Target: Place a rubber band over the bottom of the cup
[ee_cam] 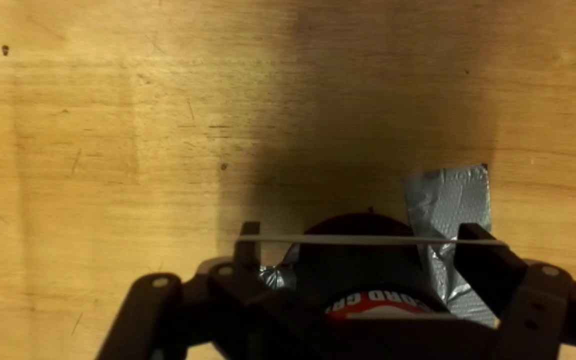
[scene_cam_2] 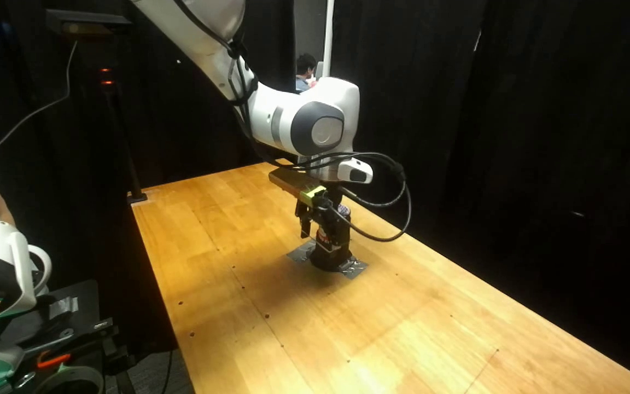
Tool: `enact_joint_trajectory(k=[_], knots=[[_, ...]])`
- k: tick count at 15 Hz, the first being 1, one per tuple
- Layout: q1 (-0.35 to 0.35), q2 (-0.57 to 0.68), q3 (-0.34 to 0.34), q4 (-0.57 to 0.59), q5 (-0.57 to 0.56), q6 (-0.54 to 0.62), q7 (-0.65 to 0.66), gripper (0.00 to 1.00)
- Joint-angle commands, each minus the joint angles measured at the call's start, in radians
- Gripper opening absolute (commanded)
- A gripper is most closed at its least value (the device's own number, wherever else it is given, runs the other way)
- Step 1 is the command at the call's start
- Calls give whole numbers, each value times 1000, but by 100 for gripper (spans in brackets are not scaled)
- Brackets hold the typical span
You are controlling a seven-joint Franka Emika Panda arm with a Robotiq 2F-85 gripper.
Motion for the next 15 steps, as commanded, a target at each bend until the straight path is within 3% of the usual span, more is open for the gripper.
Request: enact_joint_trajectory(k=[1,3,4,5,13,15], knots=[[25,-90,-39,-195,-46,207,73,100],[28,-123,-51,-282,-52,338,89,100],[29,-142,-56,-331,-54,412,94,94],[33,-154,-64,-367,-57,476,101,74],[35,-257,-72,-663,12,970,69,13],[3,-258,-31,-727,63,1135,52,4]])
